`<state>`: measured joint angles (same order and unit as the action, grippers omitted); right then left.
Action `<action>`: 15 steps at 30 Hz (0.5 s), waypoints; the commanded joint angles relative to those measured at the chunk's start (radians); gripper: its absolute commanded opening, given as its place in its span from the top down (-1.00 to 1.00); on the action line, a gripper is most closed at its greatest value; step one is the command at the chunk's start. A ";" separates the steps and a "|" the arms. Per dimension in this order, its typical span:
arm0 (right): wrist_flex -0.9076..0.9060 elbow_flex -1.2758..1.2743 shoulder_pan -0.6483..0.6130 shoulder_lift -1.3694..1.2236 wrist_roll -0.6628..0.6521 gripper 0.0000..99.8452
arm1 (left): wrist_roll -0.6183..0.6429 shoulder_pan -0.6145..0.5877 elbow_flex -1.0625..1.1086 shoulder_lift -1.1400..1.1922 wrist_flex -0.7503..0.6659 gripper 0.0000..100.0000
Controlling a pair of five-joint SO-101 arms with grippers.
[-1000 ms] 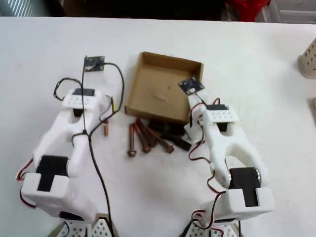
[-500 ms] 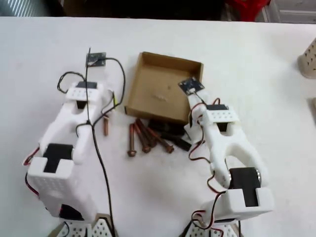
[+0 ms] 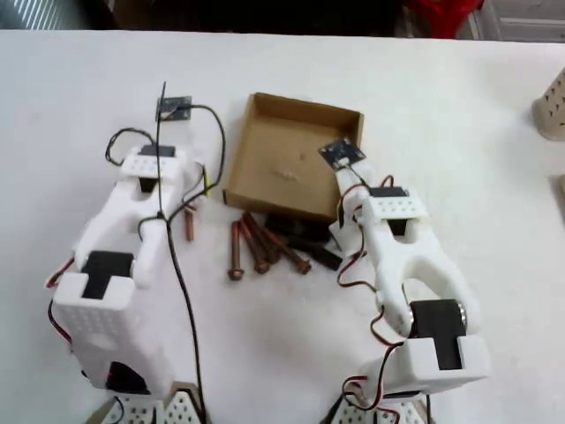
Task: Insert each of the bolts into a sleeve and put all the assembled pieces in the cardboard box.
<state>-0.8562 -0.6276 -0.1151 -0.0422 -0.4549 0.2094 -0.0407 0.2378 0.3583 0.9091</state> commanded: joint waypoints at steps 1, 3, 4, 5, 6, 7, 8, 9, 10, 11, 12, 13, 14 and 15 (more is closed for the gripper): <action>0.004 0.025 0.012 0.007 -0.011 0.96 | 0.009 0.016 -0.043 -0.005 -0.038 0.80; 0.004 0.025 0.012 0.007 -0.011 0.96 | 0.009 0.030 -0.040 -0.005 -0.043 0.83; 0.004 0.021 0.012 0.008 -0.011 0.96 | 0.005 0.036 -0.040 -0.005 -0.043 0.90; 0.004 0.017 0.008 0.010 -0.012 0.96 | 0.003 0.039 -0.038 -0.005 -0.043 0.97; 0.004 0.017 0.008 0.010 -0.012 0.96 | 0.003 0.039 -0.038 -0.004 -0.040 0.96; 0.004 0.017 0.008 0.010 -0.012 0.96 | 0.003 0.039 -0.038 -0.004 -0.038 0.94; 0.004 0.017 0.008 0.012 -0.012 0.96 | 0.003 0.038 -0.038 -0.004 -0.038 0.96; 0.004 0.017 0.008 0.018 -0.012 0.96 | 0.002 0.036 -0.037 -0.004 -0.038 0.96; 0.004 0.015 0.007 0.033 -0.008 0.96 | 0.002 0.033 -0.037 -0.004 -0.038 0.95; 0.005 0.011 0.007 0.051 -0.005 0.96 | 0.002 0.031 -0.037 -0.004 -0.038 0.95; 0.005 0.008 0.007 0.068 -0.003 0.96 | 0.002 0.031 -0.037 -0.004 -0.040 0.95; 0.005 0.005 0.007 0.084 -0.003 0.96 | 0.002 0.031 -0.037 -0.004 -0.041 0.95; 0.007 -0.006 0.007 0.097 -0.003 0.96 | 0.002 0.031 -0.037 -0.004 -0.040 0.95; 0.010 -0.017 0.007 0.110 -0.003 0.96 | 0.000 0.031 -0.037 -0.004 -0.040 0.95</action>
<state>-0.8577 -0.6306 -0.1151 -0.0222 -0.4549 0.2079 -0.0161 0.2378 0.3583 0.8861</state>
